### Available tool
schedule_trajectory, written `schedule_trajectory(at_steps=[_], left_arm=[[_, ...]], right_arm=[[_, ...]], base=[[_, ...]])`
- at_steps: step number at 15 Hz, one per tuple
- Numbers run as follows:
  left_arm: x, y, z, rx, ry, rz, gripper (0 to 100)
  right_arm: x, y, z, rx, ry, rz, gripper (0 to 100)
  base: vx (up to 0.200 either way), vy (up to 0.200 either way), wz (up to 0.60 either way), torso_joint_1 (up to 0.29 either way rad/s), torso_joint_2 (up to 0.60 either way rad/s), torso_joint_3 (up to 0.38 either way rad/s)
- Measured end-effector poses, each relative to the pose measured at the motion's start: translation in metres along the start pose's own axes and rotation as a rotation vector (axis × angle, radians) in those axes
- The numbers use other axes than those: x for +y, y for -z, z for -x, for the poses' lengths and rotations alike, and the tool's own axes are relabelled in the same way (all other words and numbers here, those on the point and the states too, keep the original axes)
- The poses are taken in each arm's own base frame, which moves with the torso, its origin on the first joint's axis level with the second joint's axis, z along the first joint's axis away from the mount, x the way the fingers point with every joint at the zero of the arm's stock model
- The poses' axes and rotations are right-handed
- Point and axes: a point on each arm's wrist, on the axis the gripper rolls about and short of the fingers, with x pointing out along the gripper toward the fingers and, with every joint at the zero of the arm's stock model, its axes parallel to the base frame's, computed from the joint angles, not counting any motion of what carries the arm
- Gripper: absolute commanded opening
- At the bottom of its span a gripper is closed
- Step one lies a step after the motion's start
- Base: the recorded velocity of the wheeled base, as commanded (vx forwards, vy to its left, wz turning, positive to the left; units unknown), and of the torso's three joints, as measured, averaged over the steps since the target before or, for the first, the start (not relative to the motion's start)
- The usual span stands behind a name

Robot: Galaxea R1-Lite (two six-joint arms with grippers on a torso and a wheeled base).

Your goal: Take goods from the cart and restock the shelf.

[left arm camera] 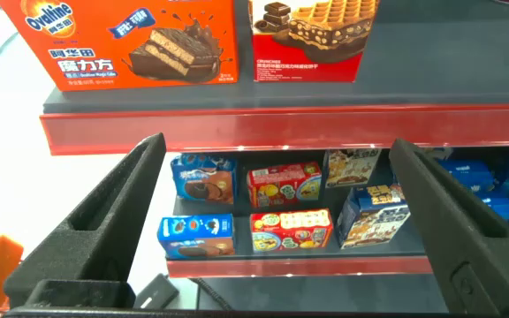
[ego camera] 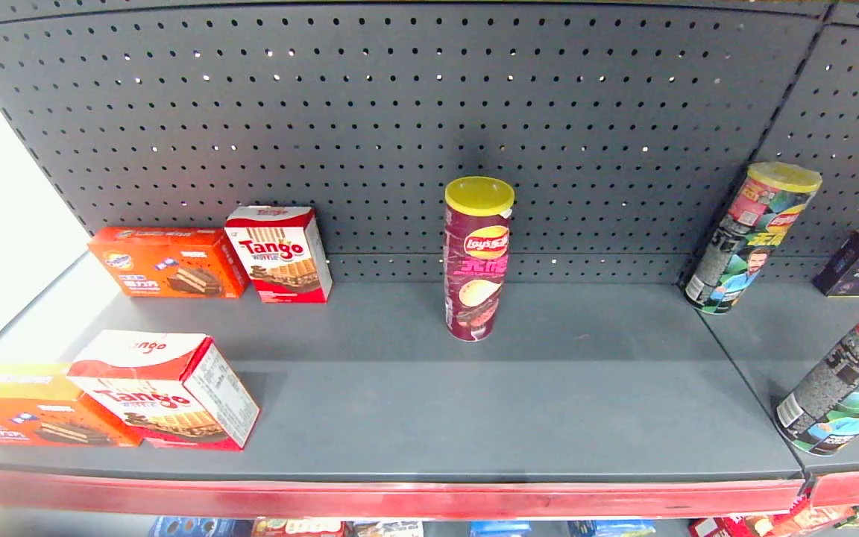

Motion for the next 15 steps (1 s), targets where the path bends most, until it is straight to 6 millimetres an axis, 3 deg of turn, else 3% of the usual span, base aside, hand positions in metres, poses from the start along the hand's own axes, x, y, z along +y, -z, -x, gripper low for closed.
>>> schedule_trajectory(at_steps=[11, 15], left_arm=[[0.0000, 0.0000, 0.0000, 0.000, -0.001, 0.000, 100], [0.0000, 0.0001, 0.0000, 0.001, -0.001, 0.000, 100]], right_arm=[[0.0000, 0.0000, 0.0000, 0.000, -0.001, 0.000, 100], [0.0000, 0.0000, 0.0000, 0.000, 0.002, 0.001, 100]], base=[[0.000, 0.000, 0.00, 0.000, 0.00, 0.000], [0.000, 0.000, 0.60, -0.001, 0.00, 0.004]])
